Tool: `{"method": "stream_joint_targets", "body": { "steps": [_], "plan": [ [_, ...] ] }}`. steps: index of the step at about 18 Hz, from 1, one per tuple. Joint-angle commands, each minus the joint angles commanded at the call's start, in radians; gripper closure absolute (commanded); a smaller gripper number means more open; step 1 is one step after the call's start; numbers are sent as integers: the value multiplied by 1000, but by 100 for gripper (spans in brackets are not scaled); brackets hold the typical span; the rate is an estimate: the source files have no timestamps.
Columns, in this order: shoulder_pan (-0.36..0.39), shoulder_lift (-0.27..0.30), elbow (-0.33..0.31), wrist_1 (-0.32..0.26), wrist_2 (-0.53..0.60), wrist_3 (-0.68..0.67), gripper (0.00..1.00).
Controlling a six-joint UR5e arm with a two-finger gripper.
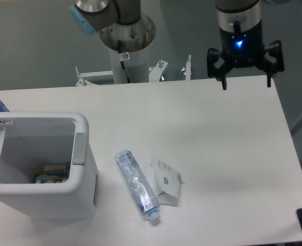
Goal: Place the trash in the trash can
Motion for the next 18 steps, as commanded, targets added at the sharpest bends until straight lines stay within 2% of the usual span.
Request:
{"method": "stream_joint_targets", "body": {
  "steps": [2, 5, 12, 15, 18],
  "plan": [
    [0, 2, -5, 15, 0, 2, 0],
    [-2, 2, -24, 78, 0, 0, 0],
    [-5, -3, -38, 86, -24, 0, 0],
    [-24, 3, -115, 89, -89, -102, 0],
    [-69, -8, -146, 95, -156, -204, 0]
  ]
}}
